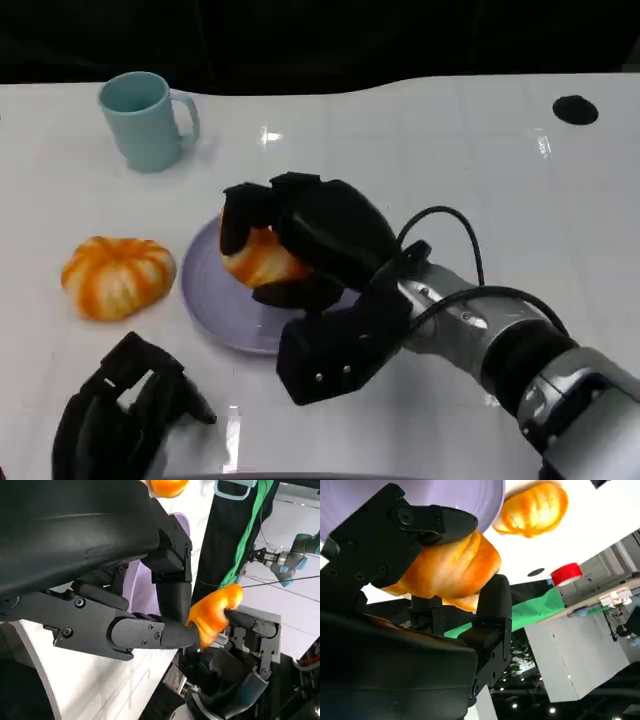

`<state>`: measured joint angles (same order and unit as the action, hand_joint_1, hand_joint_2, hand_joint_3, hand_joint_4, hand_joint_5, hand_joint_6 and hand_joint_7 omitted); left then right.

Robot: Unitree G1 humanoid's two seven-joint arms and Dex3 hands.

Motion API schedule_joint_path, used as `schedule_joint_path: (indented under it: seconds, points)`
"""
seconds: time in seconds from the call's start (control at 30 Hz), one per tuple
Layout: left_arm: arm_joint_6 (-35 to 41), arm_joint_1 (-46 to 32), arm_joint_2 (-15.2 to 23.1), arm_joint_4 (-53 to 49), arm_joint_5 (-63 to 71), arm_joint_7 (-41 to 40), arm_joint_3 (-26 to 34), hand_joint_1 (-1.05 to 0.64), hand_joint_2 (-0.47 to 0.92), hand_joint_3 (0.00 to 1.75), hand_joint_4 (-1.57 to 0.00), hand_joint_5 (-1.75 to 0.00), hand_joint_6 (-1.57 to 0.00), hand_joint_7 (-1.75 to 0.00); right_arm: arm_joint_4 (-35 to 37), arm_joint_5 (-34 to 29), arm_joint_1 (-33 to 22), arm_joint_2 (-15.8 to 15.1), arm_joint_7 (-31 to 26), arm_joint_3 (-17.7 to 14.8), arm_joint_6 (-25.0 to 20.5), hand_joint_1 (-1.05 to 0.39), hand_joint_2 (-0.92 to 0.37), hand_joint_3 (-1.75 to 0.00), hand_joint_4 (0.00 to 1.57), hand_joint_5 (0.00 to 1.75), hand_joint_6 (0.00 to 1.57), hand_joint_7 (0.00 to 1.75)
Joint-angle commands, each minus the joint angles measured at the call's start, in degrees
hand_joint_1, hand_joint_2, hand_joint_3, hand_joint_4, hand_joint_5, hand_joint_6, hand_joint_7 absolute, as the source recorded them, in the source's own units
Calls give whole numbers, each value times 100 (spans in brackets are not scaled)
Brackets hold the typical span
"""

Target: Grasp the bread from the table and place it into the plate.

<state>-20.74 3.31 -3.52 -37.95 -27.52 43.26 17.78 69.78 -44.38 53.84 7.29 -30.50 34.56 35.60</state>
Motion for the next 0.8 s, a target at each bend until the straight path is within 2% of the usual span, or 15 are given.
schedule_joint_path:
  seconds: [0.03, 0.07, 0.1, 0.13, 0.2, 0.23, 0.3, 0.43, 0.67, 0.8]
  points:
    - [-33, -15, 92, 16, 23, -59, 2, -61, 92, 25, -62, -175, -51, -153, 104, -140, 152, -8, -307, 154, -18, -10, -52, -94, 83, 159, 76, 126]
    - [-45, -18, 85, 19, 23, -61, 1, -61, 92, 24, -62, -175, -52, -153, 113, -139, 180, -26, -175, 174, -49, -17, -62, -64, 81, 135, 81, 87]
    - [-56, -21, 78, 19, 24, -63, 2, -60, 92, 25, -62, -175, -51, -153, 116, -133, 203, -40, -54, 194, -82, -21, -70, -47, 76, 120, 80, 64]
    - [-71, -18, 78, 6, 23, -54, 4, -60, 92, 25, -63, -175, -51, -153, 115, -137, 221, -51, 36, 218, -119, -27, -79, -28, 71, 98, 80, 36]
    - [-73, -13, 78, -5, 14, -47, 9, -60, 92, 25, -63, -175, -51, -153, 94, -174, 241, -71, 136, 268, -202, -35, -88, -11, 67, 67, 77, 13]
    - [-68, -18, 75, 0, 11, -51, 11, -60, 92, 25, -63, -175, -51, -153, 74, -189, 246, -87, 202, 284, -234, -40, -90, -11, 62, 56, 72, 7]
    - [-60, -23, 76, 7, 6, -47, 12, -60, 92, 25, -62, -175, -50, -152, 32, -180, 254, -112, 384, 282, -270, -51, -92, -16, 48, 41, 58, 1]
    - [-85, -6, 68, -11, 2, -46, 20, -60, 92, 26, -62, -175, -50, -152, -60, -83, 264, -166, 865, 232, -293, -61, -92, -26, 35, 29, 46, 0]
    - [-98, -30, 75, 0, 19, -36, 8, -60, 92, 27, -62, -175, -50, -152, -225, -117, 263, -292, 1303, 262, -360, -73, -92, -37, 22, 17, 32, 0]
    - [-96, -12, 88, -10, 27, -45, 7, -61, 92, 26, -62, -175, -50, -152, -329, -178, 256, -372, 1342, 303, -388, -79, -92, -42, 17, 13, 28, 0]
